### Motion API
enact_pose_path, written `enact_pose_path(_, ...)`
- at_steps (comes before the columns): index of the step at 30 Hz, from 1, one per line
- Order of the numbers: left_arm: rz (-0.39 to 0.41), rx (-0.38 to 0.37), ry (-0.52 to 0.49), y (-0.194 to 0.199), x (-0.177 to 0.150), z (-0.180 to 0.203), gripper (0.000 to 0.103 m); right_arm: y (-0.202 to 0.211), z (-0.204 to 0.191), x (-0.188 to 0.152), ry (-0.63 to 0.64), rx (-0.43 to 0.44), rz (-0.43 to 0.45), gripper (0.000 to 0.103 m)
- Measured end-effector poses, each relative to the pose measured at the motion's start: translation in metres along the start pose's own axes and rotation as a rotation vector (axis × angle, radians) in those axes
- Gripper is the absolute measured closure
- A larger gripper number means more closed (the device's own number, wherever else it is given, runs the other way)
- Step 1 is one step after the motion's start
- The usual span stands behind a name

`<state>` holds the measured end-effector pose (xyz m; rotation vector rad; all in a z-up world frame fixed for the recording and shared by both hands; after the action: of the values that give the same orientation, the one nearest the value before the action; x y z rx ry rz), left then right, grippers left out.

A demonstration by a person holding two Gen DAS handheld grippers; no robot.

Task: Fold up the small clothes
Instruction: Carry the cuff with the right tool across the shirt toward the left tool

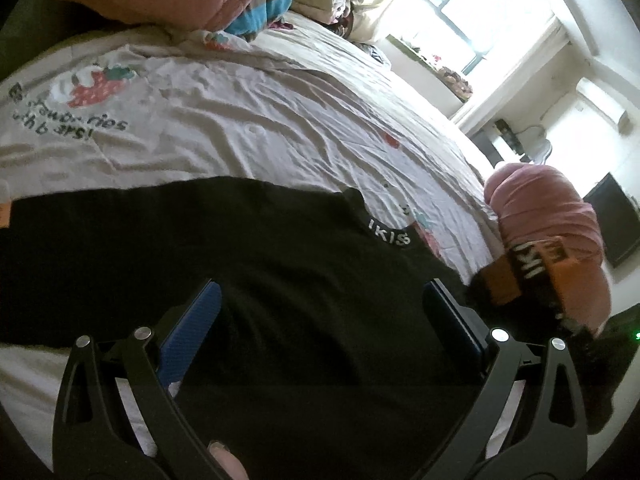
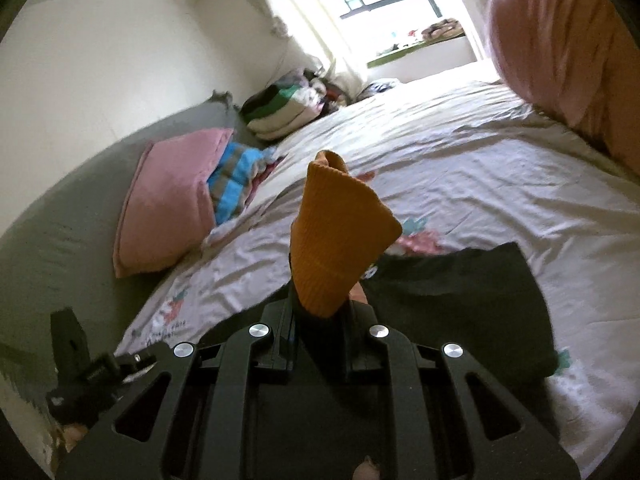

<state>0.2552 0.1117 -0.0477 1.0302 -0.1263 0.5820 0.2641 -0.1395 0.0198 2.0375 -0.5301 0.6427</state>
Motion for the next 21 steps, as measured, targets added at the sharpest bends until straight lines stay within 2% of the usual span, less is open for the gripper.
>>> enact_pose_path(3,-0.029,-0.037,0.02,-0.007,-0.003,-0.001,0.008,-0.02,-0.01,-0.011,0.015,0.005,-0.041,0.088)
enact_pose_path(8,-0.049,-0.057,0.045,-0.014,-0.005,-0.007,0.008,-0.053,-0.022,-0.031,0.043,0.004,-0.114,0.088)
enact_pose_path(12,-0.082,-0.088,0.076,-0.022,-0.009,-0.012,0.008,-0.08,-0.031,-0.053,0.068,0.012,-0.19,0.084)
enact_pose_path(14,-0.102,-0.101,0.089,-0.028,-0.011,-0.014,0.008,-0.089,-0.036,-0.064,0.082,0.023,-0.22,0.077)
enact_pose_path(15,-0.109,-0.104,0.094,-0.029,-0.012,-0.014,0.008,-0.092,-0.04,-0.069,0.094,0.037,-0.234,0.068)
enact_pose_path(16,-0.115,-0.105,0.097,-0.031,-0.013,-0.016,0.008,-0.093,-0.044,-0.073,0.107,0.05,-0.246,0.064)
enact_pose_path(21,-0.144,-0.141,0.13,-0.038,-0.017,-0.019,0.009,-0.088,-0.061,-0.086,0.165,0.087,-0.276,0.058)
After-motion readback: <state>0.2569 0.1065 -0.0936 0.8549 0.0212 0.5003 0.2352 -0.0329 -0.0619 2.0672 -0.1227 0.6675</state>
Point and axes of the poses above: each gripper's, at about its wrist camera, not at the fingertips, and y roughly against the way its jaws point, z to its right, x to its top, the point moved 10 cm from there along -y, roughly the way its jaws point, and after that the axes turned 13 degrees about -z, right-handed, at the moved point
